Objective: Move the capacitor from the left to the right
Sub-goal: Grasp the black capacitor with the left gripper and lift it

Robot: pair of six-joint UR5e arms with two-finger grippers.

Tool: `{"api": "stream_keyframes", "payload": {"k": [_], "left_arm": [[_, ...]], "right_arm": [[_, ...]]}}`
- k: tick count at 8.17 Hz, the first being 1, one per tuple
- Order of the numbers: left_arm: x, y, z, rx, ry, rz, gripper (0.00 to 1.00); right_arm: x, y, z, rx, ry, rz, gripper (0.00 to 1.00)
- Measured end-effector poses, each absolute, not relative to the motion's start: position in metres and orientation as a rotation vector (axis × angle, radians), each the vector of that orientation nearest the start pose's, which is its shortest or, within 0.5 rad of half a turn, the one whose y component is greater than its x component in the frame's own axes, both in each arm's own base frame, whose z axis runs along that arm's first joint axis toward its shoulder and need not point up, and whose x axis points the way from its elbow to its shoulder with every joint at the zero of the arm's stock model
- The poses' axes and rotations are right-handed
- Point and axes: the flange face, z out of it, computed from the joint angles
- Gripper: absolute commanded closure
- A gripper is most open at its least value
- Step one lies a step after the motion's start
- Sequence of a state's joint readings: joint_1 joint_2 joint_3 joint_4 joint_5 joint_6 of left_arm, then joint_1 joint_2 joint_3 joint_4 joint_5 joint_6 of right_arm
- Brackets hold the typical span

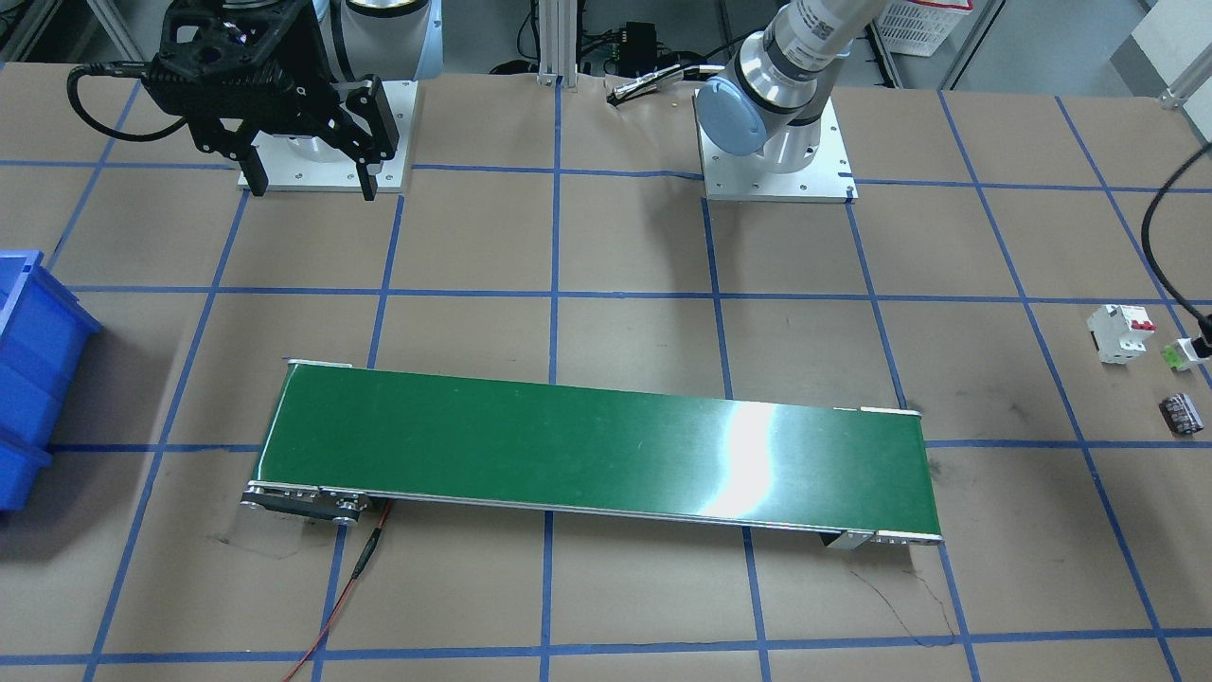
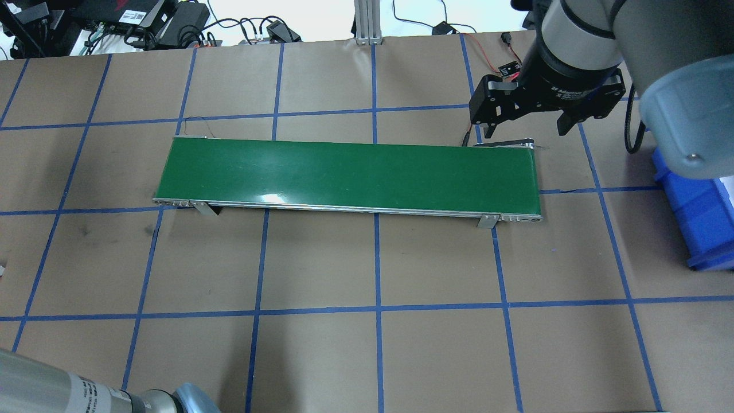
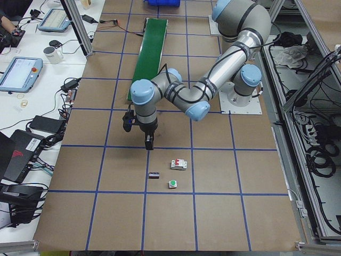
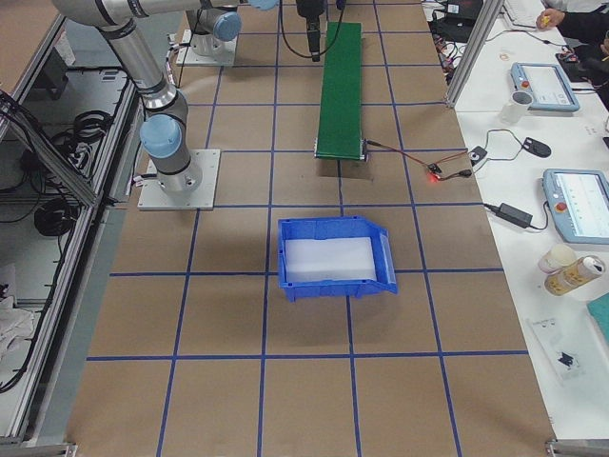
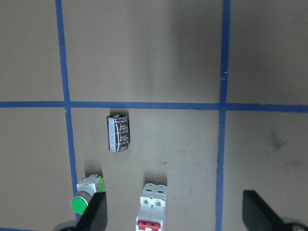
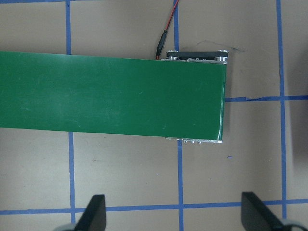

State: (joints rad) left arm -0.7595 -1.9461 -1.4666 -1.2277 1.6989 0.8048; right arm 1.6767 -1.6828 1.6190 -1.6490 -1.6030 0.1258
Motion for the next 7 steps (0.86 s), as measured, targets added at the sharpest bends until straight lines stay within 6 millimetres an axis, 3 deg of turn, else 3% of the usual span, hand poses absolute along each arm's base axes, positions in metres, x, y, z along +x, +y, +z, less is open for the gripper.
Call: {"api": "stream_keyframes", "payload": {"k": [1, 3, 7], "left_arm": [[0.41, -0.524, 0.334, 0.007, 3.006, 0.073, 0.0], [0.444, -0.517, 0.294, 0.043, 3.017, 0.084, 0.0], [0.462, -0.522, 0.239, 0.077, 3.038, 0.112, 0.0]], "right_arm": [[0.178, -0.44, 0.525, 0.035, 3.149, -0.228, 0.0], [0.178, -0.44, 0.525, 0.035, 3.149, -0.227, 0.0], [0.178, -0.44, 0.526, 0.035, 3.149, -0.23, 0.0]]}}
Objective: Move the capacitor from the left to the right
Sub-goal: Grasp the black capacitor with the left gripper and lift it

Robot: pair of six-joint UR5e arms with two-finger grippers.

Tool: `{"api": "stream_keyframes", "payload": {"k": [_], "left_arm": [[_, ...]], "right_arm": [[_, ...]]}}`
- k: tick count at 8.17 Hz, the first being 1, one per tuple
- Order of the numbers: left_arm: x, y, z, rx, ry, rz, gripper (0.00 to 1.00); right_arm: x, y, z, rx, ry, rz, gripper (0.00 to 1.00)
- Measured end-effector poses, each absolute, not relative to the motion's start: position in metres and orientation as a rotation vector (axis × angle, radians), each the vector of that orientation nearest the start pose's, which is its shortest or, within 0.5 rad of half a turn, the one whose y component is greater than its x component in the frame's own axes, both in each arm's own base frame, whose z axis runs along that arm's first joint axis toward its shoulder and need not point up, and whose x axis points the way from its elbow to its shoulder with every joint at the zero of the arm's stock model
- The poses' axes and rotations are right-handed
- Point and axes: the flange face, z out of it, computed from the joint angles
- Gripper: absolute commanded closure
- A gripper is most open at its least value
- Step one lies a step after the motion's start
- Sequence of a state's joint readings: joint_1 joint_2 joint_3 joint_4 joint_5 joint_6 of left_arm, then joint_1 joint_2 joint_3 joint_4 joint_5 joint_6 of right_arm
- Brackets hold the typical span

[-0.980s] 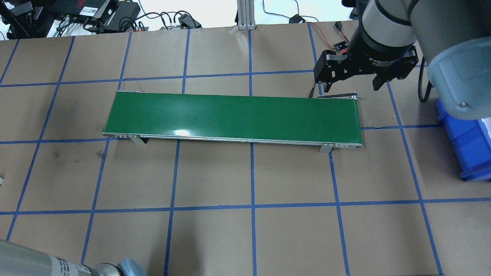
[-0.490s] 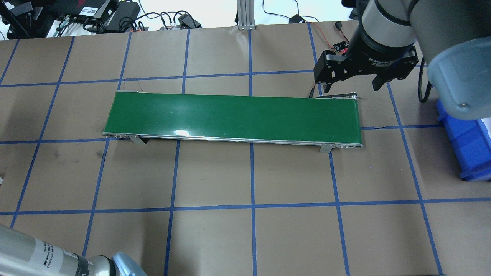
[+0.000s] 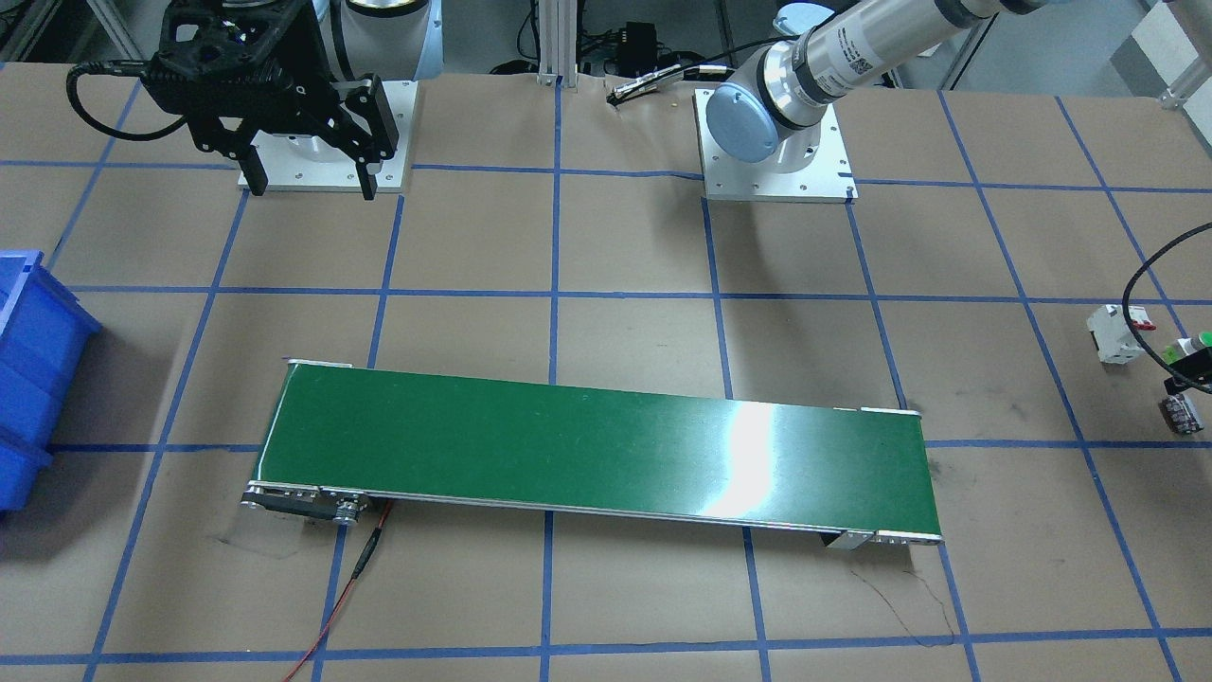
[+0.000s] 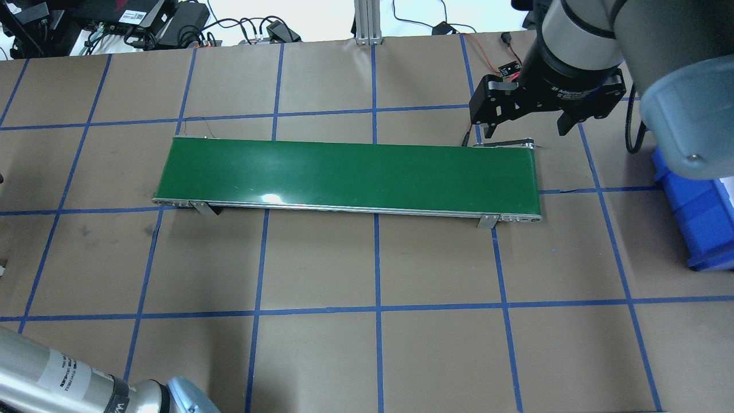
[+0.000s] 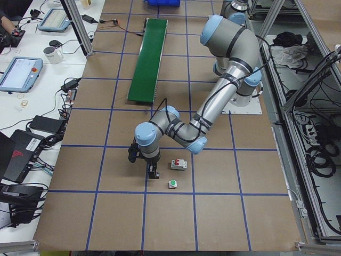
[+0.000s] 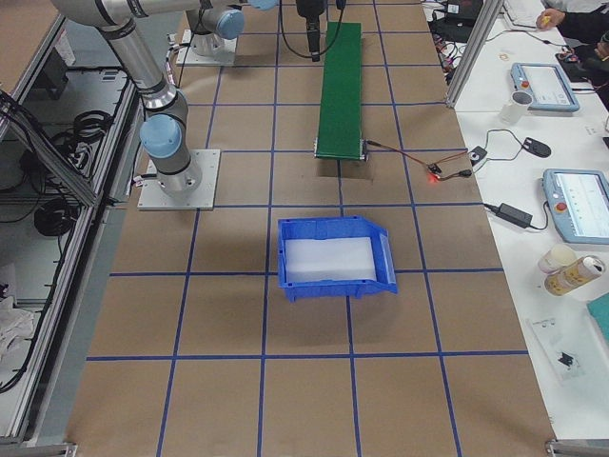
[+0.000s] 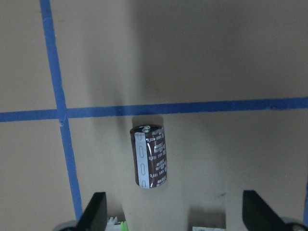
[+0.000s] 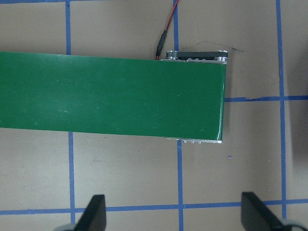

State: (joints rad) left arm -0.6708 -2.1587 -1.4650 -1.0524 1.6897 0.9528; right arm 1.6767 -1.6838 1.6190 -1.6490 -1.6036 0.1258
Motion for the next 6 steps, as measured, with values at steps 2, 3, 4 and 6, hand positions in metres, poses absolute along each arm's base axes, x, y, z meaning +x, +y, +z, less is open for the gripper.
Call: {"api": "stream_keyframes", "payload": {"k": [2, 3, 4, 6], "left_arm": [[0.467, -0.526, 0.221, 0.088, 3.029, 0.101, 0.0], [0.469, -0.527, 0.213, 0.091, 3.032, 0.104, 0.0], [0.47, -0.528, 0.204, 0.094, 3.038, 0.111, 0.0], [0.473, -0.529, 0.192, 0.096, 3.049, 0.126, 0.0]], "right_arm": [[0.178, -0.44, 0.525, 0.035, 3.149, -0.228, 0.0], [0.178, -0.44, 0.525, 0.034, 3.149, -0.228, 0.0], [0.178, -0.44, 0.525, 0.034, 3.149, -0.228, 0.0], [0.178, -0.44, 0.525, 0.033, 3.148, -0.227, 0.0]]}}
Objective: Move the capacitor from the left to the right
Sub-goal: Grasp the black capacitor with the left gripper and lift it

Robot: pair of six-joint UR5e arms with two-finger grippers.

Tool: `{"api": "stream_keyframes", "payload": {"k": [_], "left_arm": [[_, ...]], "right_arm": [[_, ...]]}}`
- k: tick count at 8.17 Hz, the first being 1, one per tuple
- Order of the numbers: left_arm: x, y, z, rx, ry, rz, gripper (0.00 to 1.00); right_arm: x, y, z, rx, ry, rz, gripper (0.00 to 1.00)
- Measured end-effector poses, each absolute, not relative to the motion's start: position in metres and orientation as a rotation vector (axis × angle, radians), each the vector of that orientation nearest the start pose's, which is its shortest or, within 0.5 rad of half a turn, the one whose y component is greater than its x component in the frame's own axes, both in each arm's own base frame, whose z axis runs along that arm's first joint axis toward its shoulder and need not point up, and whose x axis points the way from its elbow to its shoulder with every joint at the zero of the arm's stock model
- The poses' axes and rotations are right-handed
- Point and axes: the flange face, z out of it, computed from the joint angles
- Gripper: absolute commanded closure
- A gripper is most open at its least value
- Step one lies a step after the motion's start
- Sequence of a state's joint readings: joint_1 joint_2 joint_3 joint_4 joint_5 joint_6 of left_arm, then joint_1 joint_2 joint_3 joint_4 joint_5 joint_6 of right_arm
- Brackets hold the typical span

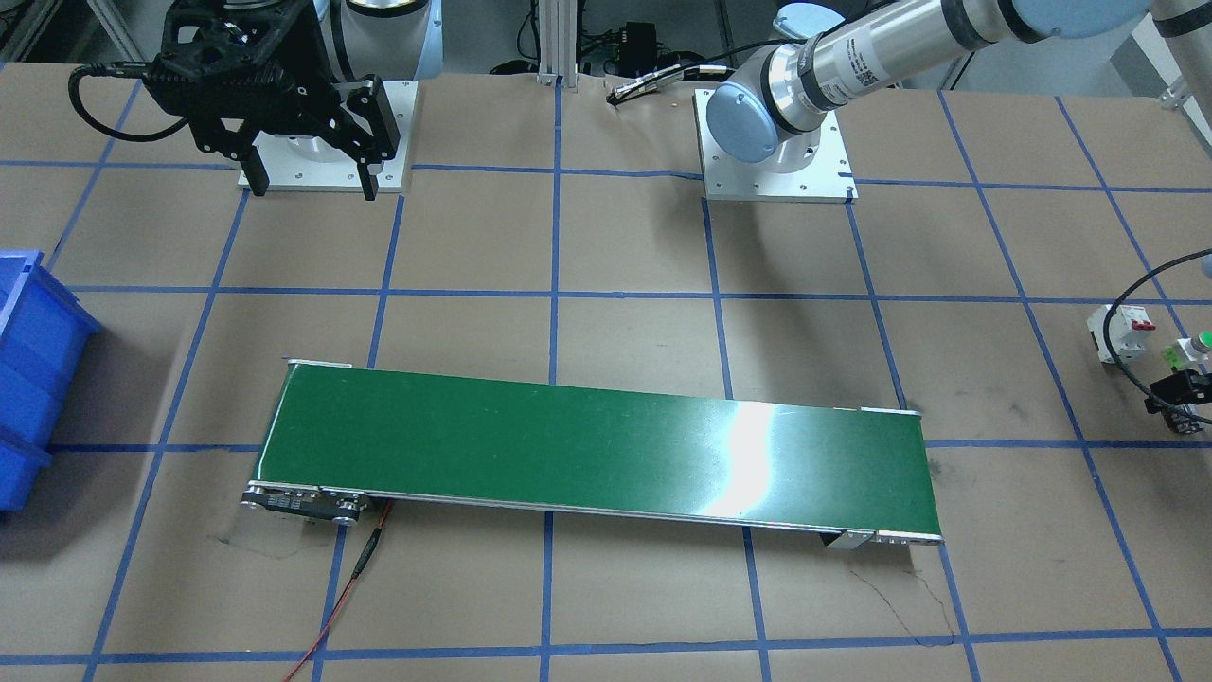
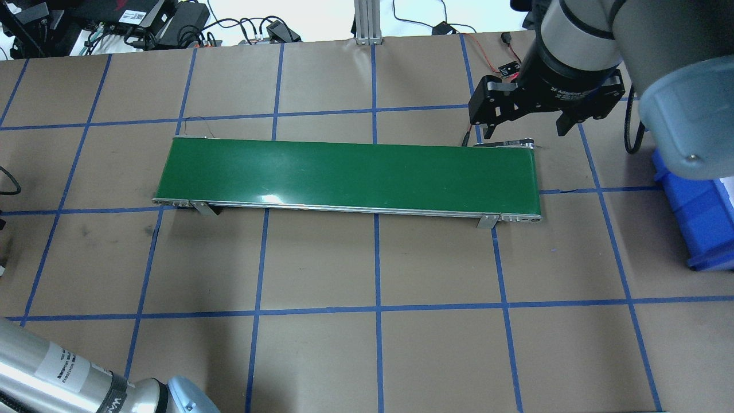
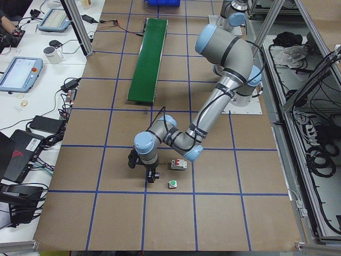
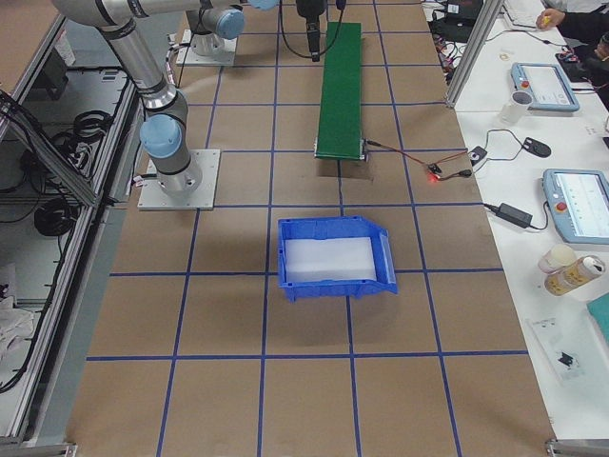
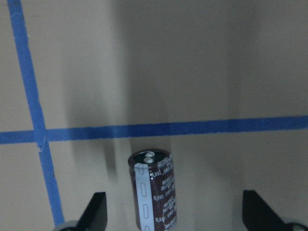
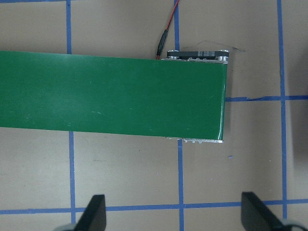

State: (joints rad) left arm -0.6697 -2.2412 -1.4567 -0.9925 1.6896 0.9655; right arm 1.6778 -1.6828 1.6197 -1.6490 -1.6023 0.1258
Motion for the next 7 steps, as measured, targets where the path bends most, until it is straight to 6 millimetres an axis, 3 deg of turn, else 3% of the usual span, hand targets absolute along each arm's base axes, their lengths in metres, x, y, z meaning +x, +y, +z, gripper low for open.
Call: {"api": "stream_keyframes", "payload": {"k": [3, 6, 7], "left_arm": [[0.473, -0.53, 0.186, 0.098, 3.054, 0.131, 0.16], [0.477, -0.527, 0.177, 0.098, 3.064, 0.145, 0.51], [0.479, -0.526, 0.175, 0.104, 3.067, 0.149, 0.7]], "right_arm": [[0.178, -0.44, 0.525, 0.034, 3.148, -0.228, 0.0], [0.178, -0.44, 0.525, 0.034, 3.148, -0.227, 0.0], [0.178, -0.44, 0.525, 0.034, 3.148, -0.227, 0.0]]}}
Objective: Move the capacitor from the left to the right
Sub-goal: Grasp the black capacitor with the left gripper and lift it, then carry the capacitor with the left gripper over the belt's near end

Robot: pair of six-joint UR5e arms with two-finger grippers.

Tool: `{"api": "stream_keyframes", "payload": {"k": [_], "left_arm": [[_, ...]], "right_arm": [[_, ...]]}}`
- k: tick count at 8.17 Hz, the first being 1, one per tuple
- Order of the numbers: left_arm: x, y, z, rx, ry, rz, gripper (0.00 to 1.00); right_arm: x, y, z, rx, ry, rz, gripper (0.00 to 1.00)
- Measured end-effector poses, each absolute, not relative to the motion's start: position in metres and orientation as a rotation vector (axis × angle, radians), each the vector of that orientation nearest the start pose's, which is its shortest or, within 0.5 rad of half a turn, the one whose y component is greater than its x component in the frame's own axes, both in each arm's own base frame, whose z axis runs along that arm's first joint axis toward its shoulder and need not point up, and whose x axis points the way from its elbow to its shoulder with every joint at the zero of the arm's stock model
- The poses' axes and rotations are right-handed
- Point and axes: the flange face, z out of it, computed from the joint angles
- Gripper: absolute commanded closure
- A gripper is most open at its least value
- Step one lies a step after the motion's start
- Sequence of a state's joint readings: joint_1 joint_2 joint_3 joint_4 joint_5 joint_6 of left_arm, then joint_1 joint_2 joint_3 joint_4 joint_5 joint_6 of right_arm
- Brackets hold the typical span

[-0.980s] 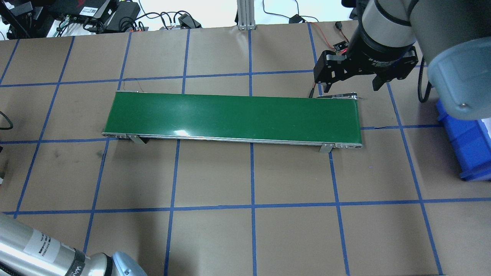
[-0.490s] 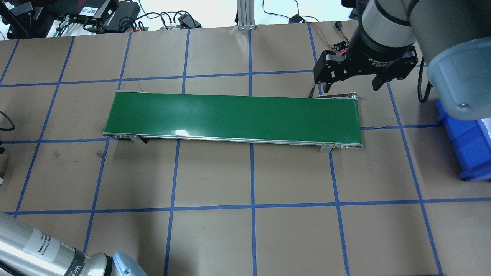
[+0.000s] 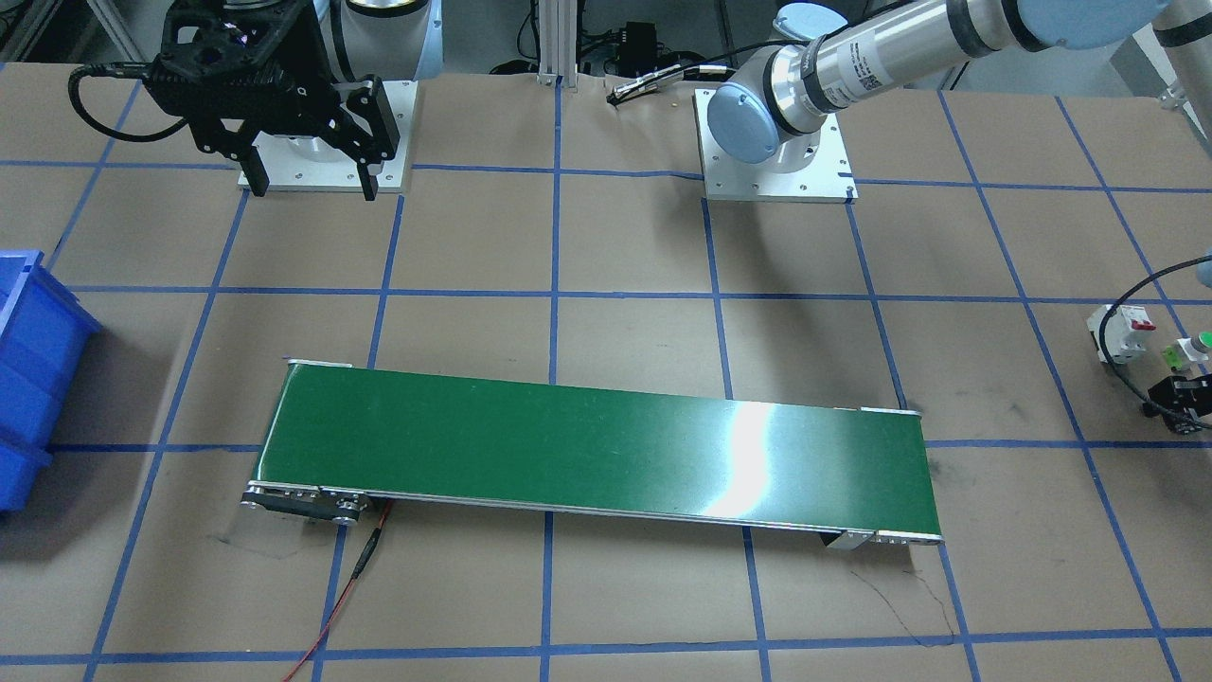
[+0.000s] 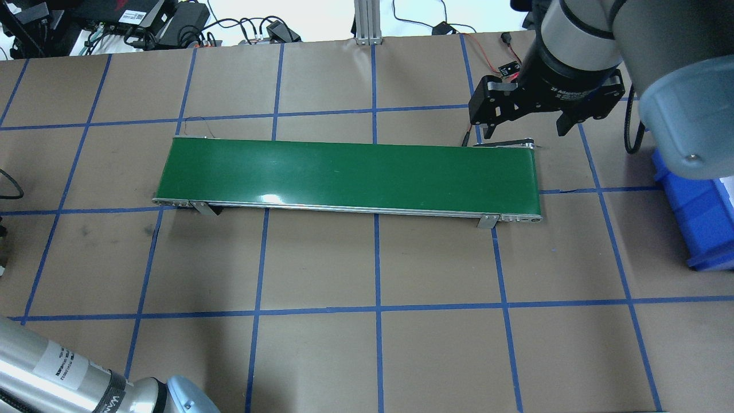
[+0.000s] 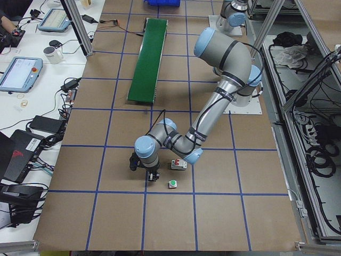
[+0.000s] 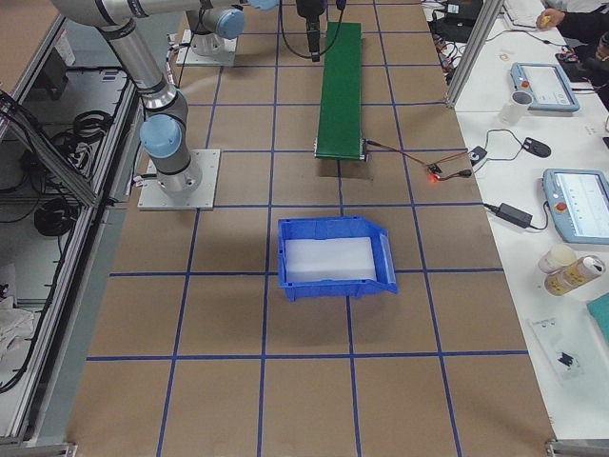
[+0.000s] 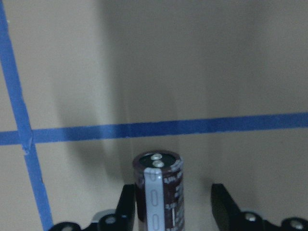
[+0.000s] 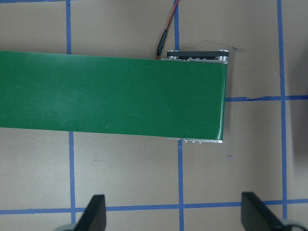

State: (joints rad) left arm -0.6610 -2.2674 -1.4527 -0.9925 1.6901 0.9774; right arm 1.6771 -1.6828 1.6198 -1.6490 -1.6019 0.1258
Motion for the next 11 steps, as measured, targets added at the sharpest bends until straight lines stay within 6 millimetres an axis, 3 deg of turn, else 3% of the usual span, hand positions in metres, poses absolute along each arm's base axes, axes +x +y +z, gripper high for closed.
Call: {"api": "stream_keyframes", "payload": {"k": [3, 6, 7, 8, 10, 11], "left_arm": [[0.48, -0.525, 0.179, 0.137, 3.062, 0.145, 1.0], [0.469, -0.526, 0.21, 0.15, 3.053, 0.125, 1.0], [0.449, -0.536, 0.226, 0.155, 3.08, 0.089, 1.0], [0.412, -0.555, 0.254, 0.144, 3.091, 0.044, 1.0], [0.306, -0.589, 0.321, 0.11, 3.106, 0.033, 1.0], [0.25, -0.602, 0.339, 0.117, 3.112, 0.049, 1.0]], "right_arm": [[0.178, -0.44, 0.525, 0.033, 3.149, -0.227, 0.0], [0.178, -0.44, 0.525, 0.034, 3.148, -0.227, 0.0], [0.178, -0.44, 0.525, 0.035, 3.148, -0.227, 0.0], [0.178, -0.44, 0.525, 0.035, 3.149, -0.227, 0.0], [0.178, -0.44, 0.525, 0.034, 3.149, -0.227, 0.0], [0.178, -0.44, 0.525, 0.033, 3.149, -0.227, 0.0]]}}
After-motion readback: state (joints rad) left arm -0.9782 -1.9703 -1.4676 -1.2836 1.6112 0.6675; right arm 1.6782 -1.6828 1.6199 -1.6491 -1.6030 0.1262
